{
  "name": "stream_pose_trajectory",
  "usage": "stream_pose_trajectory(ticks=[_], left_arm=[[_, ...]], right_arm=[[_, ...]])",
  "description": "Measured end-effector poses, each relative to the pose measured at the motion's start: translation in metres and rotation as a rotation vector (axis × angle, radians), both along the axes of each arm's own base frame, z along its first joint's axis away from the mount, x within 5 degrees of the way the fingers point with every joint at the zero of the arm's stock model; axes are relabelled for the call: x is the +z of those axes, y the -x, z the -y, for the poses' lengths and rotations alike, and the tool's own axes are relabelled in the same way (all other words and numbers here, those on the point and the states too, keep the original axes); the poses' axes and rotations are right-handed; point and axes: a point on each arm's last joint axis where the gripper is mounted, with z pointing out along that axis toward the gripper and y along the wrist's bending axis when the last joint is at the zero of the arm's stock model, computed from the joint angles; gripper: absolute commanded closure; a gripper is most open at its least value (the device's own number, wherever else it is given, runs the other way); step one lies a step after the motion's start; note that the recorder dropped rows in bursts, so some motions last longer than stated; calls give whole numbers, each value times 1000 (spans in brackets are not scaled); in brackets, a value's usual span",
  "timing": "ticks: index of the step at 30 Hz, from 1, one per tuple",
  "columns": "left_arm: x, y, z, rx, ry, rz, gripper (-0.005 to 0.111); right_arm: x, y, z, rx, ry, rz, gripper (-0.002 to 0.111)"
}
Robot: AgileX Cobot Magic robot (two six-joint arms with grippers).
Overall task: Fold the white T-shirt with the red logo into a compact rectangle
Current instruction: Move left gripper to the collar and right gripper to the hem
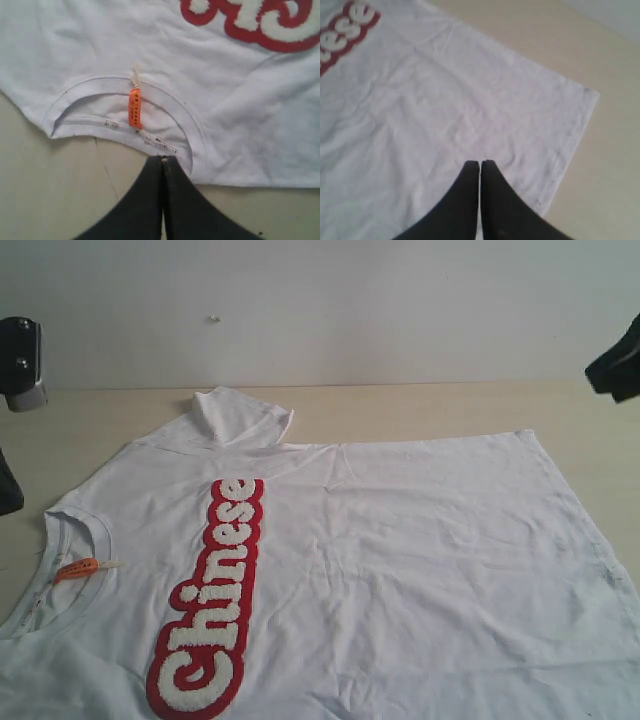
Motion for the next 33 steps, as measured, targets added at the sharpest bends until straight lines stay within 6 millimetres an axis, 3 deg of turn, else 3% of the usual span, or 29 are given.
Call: stream_pose_trajectory(ticks=[4, 6, 8, 12, 13, 20, 26, 33], left_arm=[[-13, -7, -1, -97, -49, -27, 106], [-18, -11, -3, -124, -87, -28, 98], [-23, -14, -5, -143, -120, -24, 81], [-34, -19, -7, -159, -152, -26, 11], [-38, -21, -7, -160, -154, -26, 2], [-55, -31, -5, -146, -156, -40, 3], [-57, -31, -5, -149, -156, -42, 3], [-70, -34, -7, -277, -177, -79, 3]], right_arm=[[-23, -10, 3, 136, 111, -101, 86], [-32, -14, 6, 182, 158, -142, 74], [-40, -18, 8, 207, 187, -175, 61], [-52, -24, 10, 228, 211, -222, 54], [-54, -25, 10, 232, 212, -231, 54], [-64, -30, 11, 250, 217, -263, 54], [-65, -31, 11, 254, 218, -267, 54], [-65, -31, 11, 254, 214, -261, 54]])
